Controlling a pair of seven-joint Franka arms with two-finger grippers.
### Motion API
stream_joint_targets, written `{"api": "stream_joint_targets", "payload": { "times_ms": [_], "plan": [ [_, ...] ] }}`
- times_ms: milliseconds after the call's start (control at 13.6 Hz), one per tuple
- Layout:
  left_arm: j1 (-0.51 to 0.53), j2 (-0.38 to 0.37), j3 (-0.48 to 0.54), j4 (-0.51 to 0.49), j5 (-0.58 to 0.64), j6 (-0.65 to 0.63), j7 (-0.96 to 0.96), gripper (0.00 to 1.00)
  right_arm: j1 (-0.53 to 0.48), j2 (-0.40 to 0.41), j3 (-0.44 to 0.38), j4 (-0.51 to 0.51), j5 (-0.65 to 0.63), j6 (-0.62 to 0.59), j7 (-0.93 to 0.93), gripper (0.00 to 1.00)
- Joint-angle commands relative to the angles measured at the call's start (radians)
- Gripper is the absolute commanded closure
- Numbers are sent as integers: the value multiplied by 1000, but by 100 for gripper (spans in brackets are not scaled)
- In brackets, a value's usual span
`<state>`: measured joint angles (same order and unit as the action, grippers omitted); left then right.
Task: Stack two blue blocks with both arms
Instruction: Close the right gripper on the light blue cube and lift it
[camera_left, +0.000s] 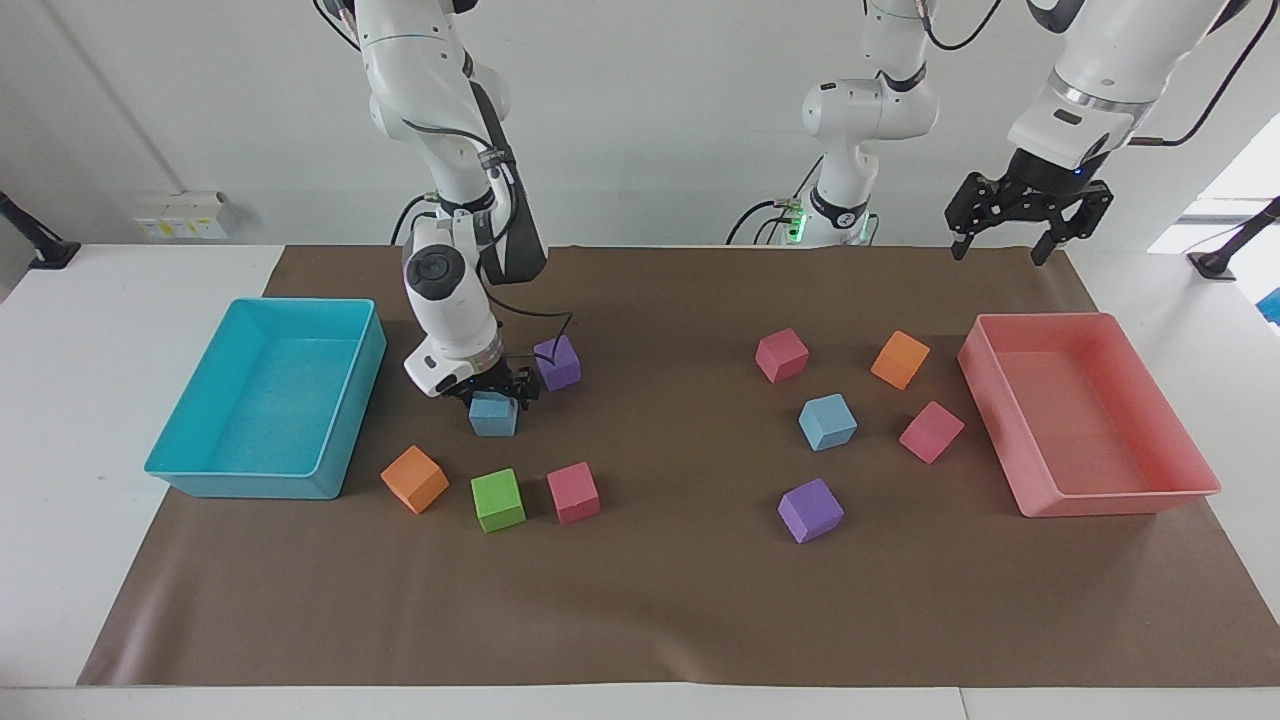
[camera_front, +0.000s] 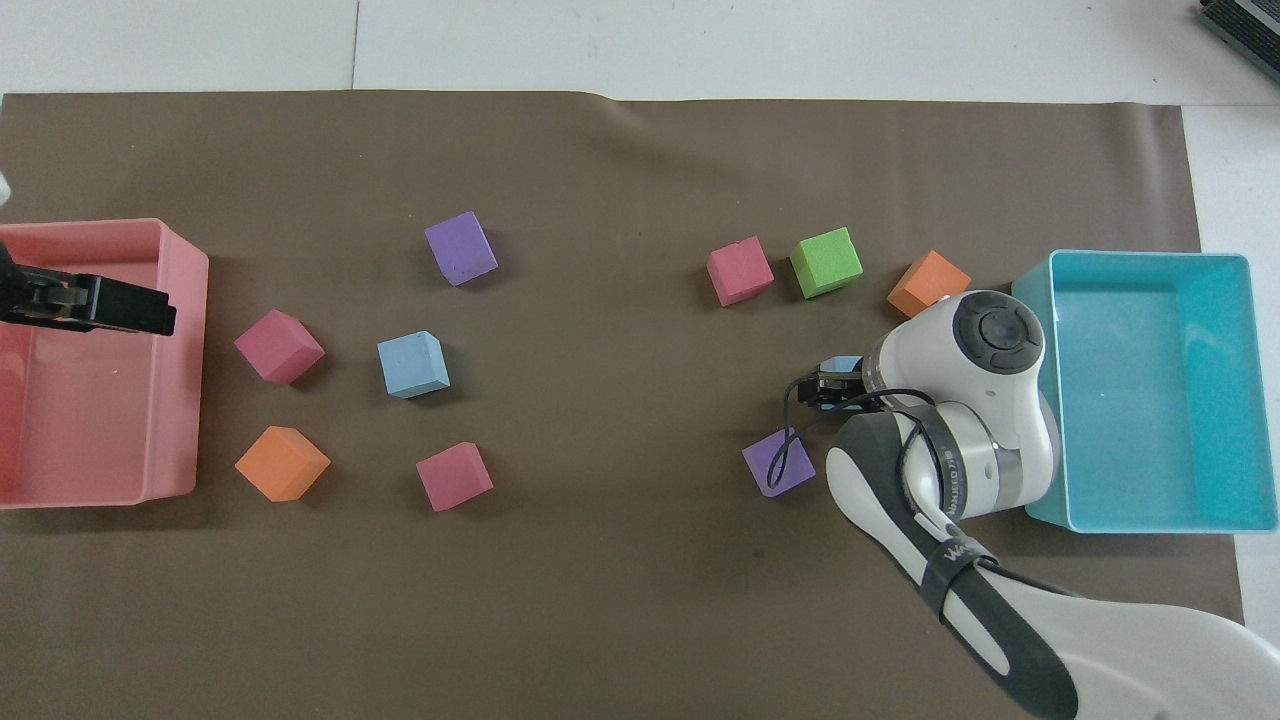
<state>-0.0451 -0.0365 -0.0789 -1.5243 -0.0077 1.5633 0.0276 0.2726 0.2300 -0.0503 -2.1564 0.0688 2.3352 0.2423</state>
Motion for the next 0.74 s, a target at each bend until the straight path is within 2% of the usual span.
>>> {"api": "stream_joint_targets", "payload": {
  "times_ms": [0,74,294,662],
  "plan": [
    [1,-5,2,-10,2,18,-3,0,0,-12,-2,-22,11,24,-38,55],
    [1,-5,2,-10,2,18,-3,0,2,-12,-2,-19,2,21,-41,100],
    [-1,-5,2,-10,2,17,-2,0,0,-20,-3,13,-3,0,-47,100],
    [1,-5,2,-10,2,17,-3,0,-1,-90,-3,87,-3,-129,-37,100]
  ]
}}
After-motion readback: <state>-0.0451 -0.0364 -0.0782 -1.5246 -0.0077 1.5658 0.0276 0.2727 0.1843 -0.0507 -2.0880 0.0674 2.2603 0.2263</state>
